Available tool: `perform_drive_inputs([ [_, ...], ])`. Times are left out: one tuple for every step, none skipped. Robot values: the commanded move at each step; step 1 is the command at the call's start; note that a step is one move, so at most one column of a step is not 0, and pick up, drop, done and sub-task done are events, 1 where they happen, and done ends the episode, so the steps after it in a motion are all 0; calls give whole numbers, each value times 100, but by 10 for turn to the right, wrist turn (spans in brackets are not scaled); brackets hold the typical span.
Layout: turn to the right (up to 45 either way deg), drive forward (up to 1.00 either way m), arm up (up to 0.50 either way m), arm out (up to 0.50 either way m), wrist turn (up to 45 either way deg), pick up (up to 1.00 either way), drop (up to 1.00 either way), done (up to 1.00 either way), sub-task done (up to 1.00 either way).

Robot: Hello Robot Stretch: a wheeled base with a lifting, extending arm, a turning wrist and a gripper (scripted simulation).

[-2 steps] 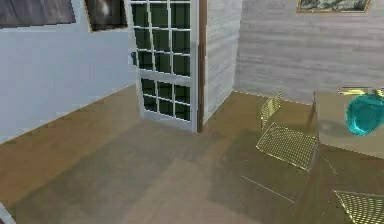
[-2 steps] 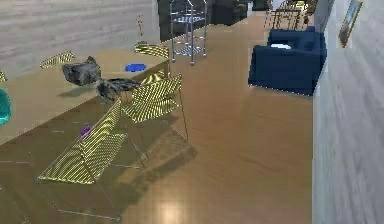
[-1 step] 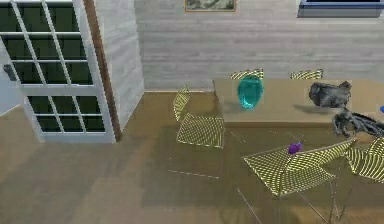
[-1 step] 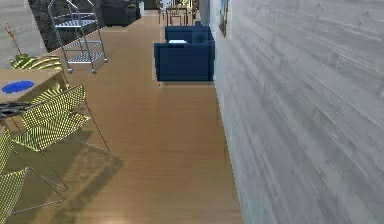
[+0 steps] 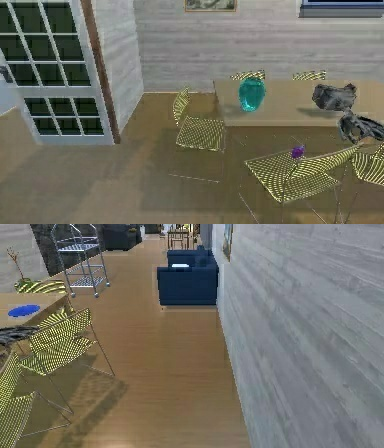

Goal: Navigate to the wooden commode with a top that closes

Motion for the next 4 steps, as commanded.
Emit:
perform_drive_inputs([
  [-360, 0, 0, 0, 0, 0, 0, 0, 0],
  [-30, 0, 0, 0, 0, 0, 0, 0, 0],
  [0, 70, 0, 0, 0, 0, 0, 0, 0],
  [-450, 0, 0, 0, 0, 0, 0, 0, 0],
])
